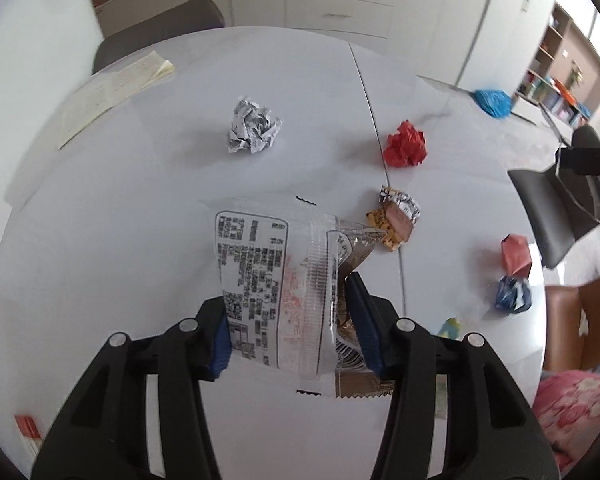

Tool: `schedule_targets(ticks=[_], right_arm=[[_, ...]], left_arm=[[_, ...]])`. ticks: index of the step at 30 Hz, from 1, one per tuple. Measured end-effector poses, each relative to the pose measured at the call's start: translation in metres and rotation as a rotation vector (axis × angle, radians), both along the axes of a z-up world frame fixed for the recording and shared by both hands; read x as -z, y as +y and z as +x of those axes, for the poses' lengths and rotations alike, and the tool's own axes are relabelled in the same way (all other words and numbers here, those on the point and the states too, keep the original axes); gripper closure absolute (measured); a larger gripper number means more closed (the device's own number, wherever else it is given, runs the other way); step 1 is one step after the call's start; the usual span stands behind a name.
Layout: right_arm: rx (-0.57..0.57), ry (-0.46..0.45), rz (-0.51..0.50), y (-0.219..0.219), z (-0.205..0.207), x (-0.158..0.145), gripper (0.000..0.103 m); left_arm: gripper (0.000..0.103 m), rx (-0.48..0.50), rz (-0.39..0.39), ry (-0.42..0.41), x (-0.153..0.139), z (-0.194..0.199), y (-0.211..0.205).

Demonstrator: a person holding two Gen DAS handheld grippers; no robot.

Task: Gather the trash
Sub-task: 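Carry the box and snack bag over the white bin and release both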

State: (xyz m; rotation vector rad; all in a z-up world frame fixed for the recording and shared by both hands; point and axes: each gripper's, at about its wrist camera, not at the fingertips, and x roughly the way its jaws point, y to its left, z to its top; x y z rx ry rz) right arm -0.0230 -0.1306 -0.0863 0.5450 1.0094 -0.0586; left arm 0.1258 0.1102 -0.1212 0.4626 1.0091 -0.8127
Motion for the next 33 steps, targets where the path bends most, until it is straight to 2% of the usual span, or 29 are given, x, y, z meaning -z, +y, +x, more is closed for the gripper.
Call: schedule_targets(ticks=[4, 7, 9, 12, 17, 20, 21, 22, 24, 25, 27, 33], right_arm=[[0.047, -0.002, -0.041, -0.054, -0.014, -0.001, 0.053], [0.079, 0.036, -0.098, -0.098, -0.025, 0.008, 0.052], [0.100, 0.062, -0.109, -0.130, -0.034, 0.021, 0.052], [0.115, 0.119, -0.112, -0.182, -0.047, 0.053, 0.052], [0.078, 0.201, -0.100, -0.242, -0.043, 0.111, 0.051], [0.028, 0.242, -0.075, -0.262, -0.034, 0.143, 0.046], [0.003, 0.251, -0.068, -0.266, -0.030, 0.153, 0.036], [-0.018, 0.263, -0.066, -0.269, -0.027, 0.160, 0.031], [-0.040, 0.288, -0.084, -0.275, -0.022, 0.165, 0.024], [-0.047, 0.290, -0.085, -0.279, -0.021, 0.165, 0.023], [-0.047, 0.272, -0.087, -0.289, -0.023, 0.157, 0.014], [0.003, 0.220, -0.129, -0.325, -0.042, 0.114, 0.011]], left_arm=[[0.053, -0.130, -0.051, 0.006, -0.031, -0.048, -0.014], [0.053, -0.184, -0.068, -0.025, -0.048, -0.077, -0.040], [0.053, -0.211, -0.096, -0.009, -0.054, -0.092, -0.064], [0.053, -0.239, -0.139, 0.034, -0.058, -0.106, -0.102], [0.053, -0.243, -0.123, 0.025, -0.058, -0.133, -0.180], [0.053, -0.235, -0.103, 0.049, -0.052, -0.147, -0.223], [0.053, -0.232, -0.093, 0.057, -0.049, -0.150, -0.236], [0.053, -0.230, -0.086, 0.065, -0.046, -0.152, -0.246], [0.053, -0.231, -0.071, 0.091, -0.040, -0.155, -0.266], [0.053, -0.227, -0.065, 0.111, -0.036, -0.157, -0.276], [0.053, -0.219, -0.053, 0.127, -0.032, -0.159, -0.292], [0.053, -0.143, -0.019, 0.173, -0.013, -0.164, -0.344]])
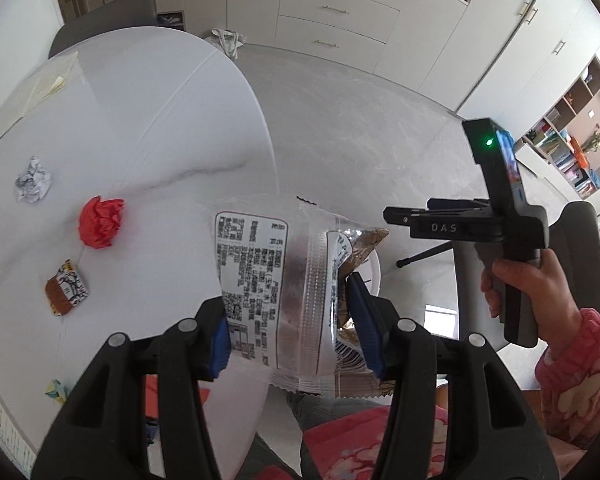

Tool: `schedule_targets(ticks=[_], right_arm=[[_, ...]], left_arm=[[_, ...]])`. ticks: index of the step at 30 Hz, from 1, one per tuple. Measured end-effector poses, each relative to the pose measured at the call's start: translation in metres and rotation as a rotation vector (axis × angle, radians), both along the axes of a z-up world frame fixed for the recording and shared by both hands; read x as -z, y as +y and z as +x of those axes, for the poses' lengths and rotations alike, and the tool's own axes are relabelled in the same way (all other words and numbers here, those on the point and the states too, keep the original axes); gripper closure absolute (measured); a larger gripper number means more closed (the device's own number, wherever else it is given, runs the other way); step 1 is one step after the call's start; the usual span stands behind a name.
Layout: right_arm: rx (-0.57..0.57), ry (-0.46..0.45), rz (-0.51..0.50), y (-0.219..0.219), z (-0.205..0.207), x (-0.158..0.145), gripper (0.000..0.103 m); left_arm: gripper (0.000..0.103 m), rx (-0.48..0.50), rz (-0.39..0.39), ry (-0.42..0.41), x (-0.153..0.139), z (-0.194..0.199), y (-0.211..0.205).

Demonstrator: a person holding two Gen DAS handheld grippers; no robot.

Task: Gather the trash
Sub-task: 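Carry the box and snack bag over the white bin and release both, then move both empty tools back over the table toward the remaining trash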

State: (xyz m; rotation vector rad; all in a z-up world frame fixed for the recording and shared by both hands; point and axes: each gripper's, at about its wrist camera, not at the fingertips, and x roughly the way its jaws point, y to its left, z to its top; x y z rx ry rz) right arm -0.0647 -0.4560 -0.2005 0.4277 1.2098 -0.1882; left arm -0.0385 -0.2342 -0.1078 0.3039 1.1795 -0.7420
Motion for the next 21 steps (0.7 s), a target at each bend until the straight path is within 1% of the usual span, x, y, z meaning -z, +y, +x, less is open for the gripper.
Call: schedule_targets(ticks=[2, 5, 6, 7, 8, 10, 13, 16, 21], right_arm=[[0.010, -0.024, -0.023, -0.008, -0.004, -0.018, 0.008], [0.017, -0.061, -0.050, -0.017, -0.010, -0.042, 0.007], [0.021, -0.072, -0.055, -0.019, -0.012, -0.049, 0.006], [0.026, -0.078, -0.056, -0.022, -0.012, -0.052, 0.006], [0.029, -0.086, -0.052, -0.023, -0.013, -0.056, 0.006], [0.034, -0.101, -0.042, -0.028, -0.013, -0.061, 0.006], [0.031, -0.108, -0.037, -0.030, -0.013, -0.065, 0.006], [0.030, -0.109, -0.026, -0.032, -0.014, -0.064, 0.006], [0.029, -0.113, -0.021, -0.034, -0.014, -0.067, 0.006]], left_arm=[[0.053, 0.025, -0.003, 0.016, 0.004, -0.002, -0.017], [0.050, 0.062, -0.010, 0.040, 0.010, -0.002, -0.037], [0.046, 0.068, -0.009, 0.044, 0.011, -0.002, -0.042], [0.039, 0.073, -0.010, 0.044, 0.013, -0.002, -0.049], [0.036, 0.075, -0.014, 0.045, 0.013, -0.002, -0.052], [0.022, 0.073, -0.023, 0.046, 0.014, -0.001, -0.059], [0.012, 0.063, -0.040, 0.048, 0.012, -0.001, -0.062], [0.010, 0.060, -0.047, 0.049, 0.011, 0.000, -0.061], [0.010, 0.025, -0.053, 0.054, 0.011, 0.005, -0.049]])
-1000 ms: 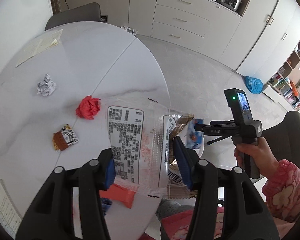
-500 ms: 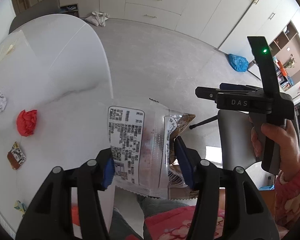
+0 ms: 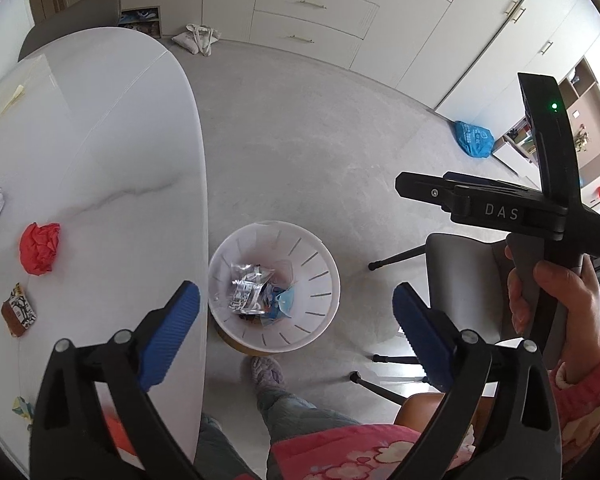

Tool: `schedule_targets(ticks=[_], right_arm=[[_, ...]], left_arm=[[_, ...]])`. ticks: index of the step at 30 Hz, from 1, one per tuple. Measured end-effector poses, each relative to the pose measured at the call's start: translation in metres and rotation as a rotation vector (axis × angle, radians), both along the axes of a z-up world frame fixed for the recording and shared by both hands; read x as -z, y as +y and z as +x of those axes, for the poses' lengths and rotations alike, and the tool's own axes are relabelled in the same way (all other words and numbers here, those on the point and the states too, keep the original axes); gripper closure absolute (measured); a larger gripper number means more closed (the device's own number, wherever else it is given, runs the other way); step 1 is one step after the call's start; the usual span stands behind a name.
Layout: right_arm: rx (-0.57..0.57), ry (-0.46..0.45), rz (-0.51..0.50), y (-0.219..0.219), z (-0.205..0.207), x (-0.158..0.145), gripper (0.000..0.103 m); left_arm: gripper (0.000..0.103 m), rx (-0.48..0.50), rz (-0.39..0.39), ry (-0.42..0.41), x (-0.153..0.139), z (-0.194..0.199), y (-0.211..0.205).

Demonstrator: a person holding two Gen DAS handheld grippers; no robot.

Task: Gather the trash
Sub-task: 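Move both empty tools back over the table toward the remaining trash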

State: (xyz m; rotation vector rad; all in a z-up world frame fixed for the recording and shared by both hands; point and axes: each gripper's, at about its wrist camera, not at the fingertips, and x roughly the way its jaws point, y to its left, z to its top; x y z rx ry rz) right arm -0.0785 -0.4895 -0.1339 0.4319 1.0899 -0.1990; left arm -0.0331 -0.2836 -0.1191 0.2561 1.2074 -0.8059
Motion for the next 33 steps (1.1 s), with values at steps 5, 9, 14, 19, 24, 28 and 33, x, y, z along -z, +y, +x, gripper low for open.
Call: schedule_targets(ticks=[5, 9, 14, 19, 24, 28, 33], right_arm=[[-0.019, -0.011, -0.005, 0.008, 0.004, -0.006, 0.006], [-0.044, -0.021, -0.006, 0.016, 0.009, -0.011, 0.006], [-0.089, -0.043, -0.012, 0.038, 0.017, -0.025, 0.006], [-0.187, -0.084, 0.007, 0.081, 0.028, -0.039, 0.006], [-0.388, -0.099, 0.027, 0.157, 0.039, -0.040, 0.003], [-0.562, -0.075, 0.037, 0.228, 0.042, -0.027, 0.003], [-0.715, -0.029, 0.031, 0.303, 0.038, -0.002, 0.003]], left_arm=[[0.010, -0.044, -0.012, -0.007, -0.006, -0.001, 0.017], [0.010, -0.086, -0.021, -0.007, -0.012, 0.001, 0.029], [0.009, -0.153, -0.019, -0.021, -0.019, 0.006, 0.046], [0.009, -0.253, -0.006, -0.071, -0.032, 0.016, 0.091], [0.009, -0.365, 0.049, -0.107, -0.041, 0.025, 0.170], [0.009, -0.433, 0.088, -0.106, -0.039, 0.022, 0.235], [0.009, -0.463, 0.137, -0.086, -0.025, 0.013, 0.310]])
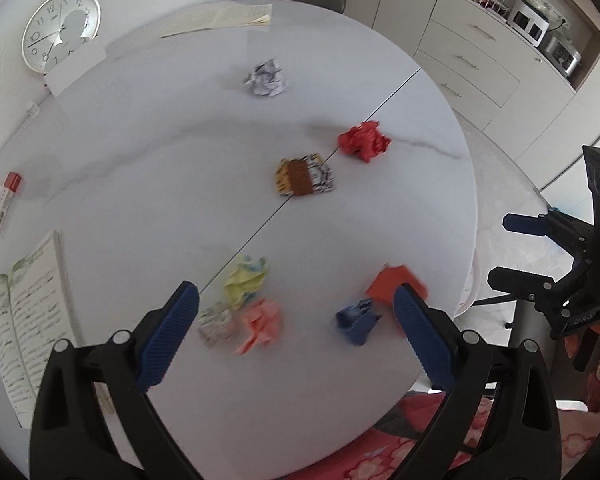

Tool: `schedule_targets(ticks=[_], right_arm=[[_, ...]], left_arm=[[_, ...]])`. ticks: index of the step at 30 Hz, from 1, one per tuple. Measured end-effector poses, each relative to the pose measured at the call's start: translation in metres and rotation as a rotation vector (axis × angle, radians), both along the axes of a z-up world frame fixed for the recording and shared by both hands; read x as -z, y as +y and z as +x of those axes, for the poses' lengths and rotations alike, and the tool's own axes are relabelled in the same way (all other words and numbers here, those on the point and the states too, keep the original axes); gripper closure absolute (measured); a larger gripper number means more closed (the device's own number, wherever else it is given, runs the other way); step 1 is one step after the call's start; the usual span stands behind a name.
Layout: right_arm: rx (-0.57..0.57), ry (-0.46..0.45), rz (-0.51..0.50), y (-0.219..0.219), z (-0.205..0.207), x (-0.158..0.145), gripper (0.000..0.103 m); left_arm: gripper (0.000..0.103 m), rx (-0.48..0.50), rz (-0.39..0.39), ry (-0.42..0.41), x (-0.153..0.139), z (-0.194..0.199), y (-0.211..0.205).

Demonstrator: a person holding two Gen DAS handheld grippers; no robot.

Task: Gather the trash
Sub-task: 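Move both empty tools back over the table toward the remaining trash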

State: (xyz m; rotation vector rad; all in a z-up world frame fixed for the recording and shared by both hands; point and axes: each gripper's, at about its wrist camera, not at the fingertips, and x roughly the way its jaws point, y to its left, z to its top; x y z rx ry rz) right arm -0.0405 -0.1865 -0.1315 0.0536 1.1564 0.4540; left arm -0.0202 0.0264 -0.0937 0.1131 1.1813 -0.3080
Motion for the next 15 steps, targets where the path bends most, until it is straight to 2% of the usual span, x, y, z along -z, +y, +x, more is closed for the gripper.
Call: schedule_targets(ticks=[3, 7, 12, 15], right_arm=[[-0.047, 0.030, -0.009, 0.030, 0.000, 0.015, 0.003], [-0.084, 0.048, -0.107, 0.058, 0.001, 0.038, 0.004], [-0.087, 0.082, -0.183, 0.066, 0.002, 0.058, 0.021], [-0.077, 0.092, -0.195, 0.067, 0.005, 0.063, 0.027]], left_arm=[[0.009, 0.004, 0.021, 0.003, 0.012, -0.010, 0.032], [0.009, 0.004, 0.029, 0.033, 0.034, -0.015, 0.059], [0.010, 0.020, 0.012, 0.046, 0.054, -0.012, 0.073], [0.013, 0.017, 0.007, 0.064, 0.067, -0.006, 0.079]])
